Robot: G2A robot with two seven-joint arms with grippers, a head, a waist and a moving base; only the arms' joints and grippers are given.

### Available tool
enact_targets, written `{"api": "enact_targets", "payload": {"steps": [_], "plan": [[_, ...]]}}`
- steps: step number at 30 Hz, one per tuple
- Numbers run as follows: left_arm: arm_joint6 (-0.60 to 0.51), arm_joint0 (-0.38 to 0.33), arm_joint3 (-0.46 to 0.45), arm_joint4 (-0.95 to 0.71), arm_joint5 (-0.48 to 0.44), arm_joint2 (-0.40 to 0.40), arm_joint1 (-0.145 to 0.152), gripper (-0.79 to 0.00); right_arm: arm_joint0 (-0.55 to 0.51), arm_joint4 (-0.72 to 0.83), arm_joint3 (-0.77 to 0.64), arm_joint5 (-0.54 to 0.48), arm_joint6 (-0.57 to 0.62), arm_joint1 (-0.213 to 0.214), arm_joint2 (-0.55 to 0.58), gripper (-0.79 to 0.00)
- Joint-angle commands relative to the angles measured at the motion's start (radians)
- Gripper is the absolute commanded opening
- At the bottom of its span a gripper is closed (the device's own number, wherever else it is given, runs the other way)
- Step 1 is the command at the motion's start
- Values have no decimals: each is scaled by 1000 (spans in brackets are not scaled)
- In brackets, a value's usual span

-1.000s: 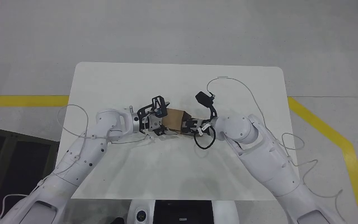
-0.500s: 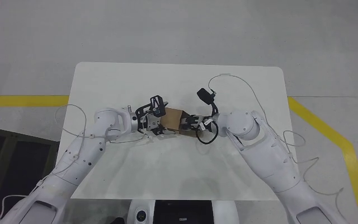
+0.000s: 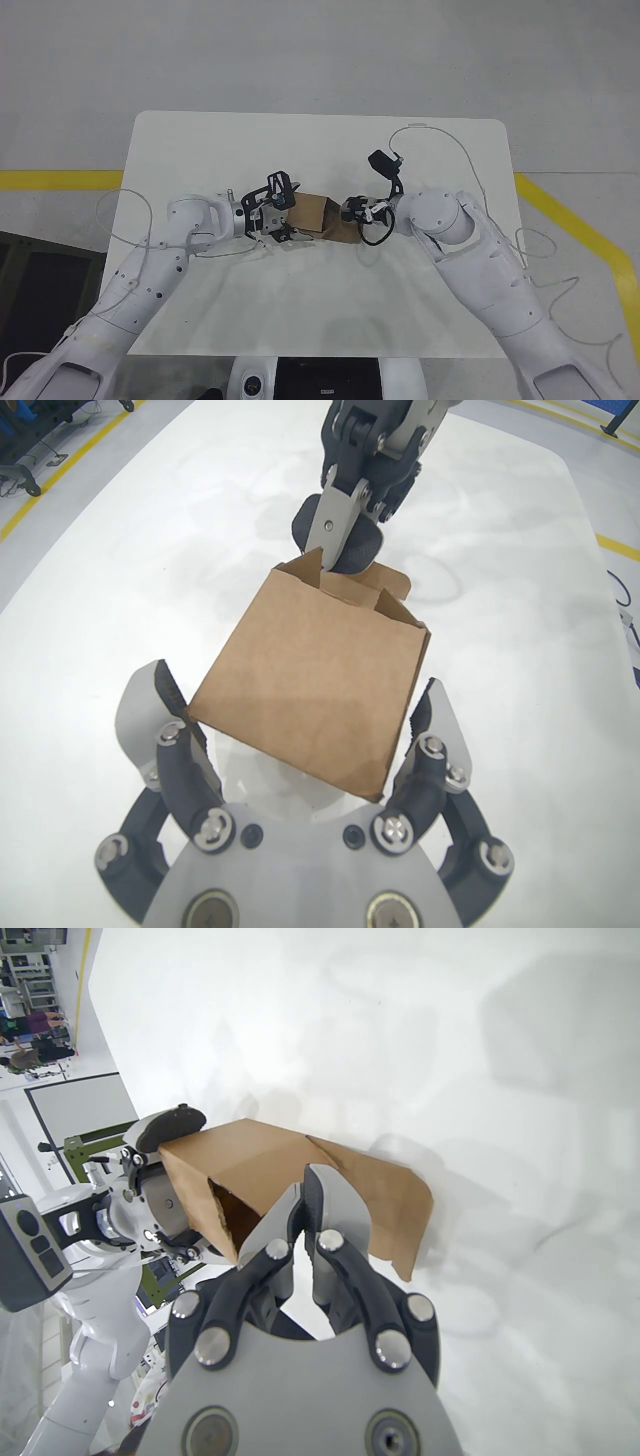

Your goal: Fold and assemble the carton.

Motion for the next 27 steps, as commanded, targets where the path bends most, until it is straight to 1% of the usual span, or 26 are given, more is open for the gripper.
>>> {"api": "enact_targets", "payload": {"steps": [1,5,9,14,21,27], "plan": [[0,1,-1,2,0,-2,0,0,21,6,25,-11,16,-6,-23,-785],[-1,2,0,1,3,-8,-1,0,35,10,38,-4,48,-10,-41,-785],[-3,4,-1,3,4,-11,-2,0,22,9,14,6,69,-5,-34,-785],[-6,7,-1,4,3,-12,-4,0,5,3,-2,-5,101,1,-33,-785],[-6,12,-8,9,5,-14,-6,0,11,37,32,-20,66,-12,-63,-785],[-10,17,-12,12,5,-19,-6,0,13,73,48,-33,28,-20,-64,-785]]}}
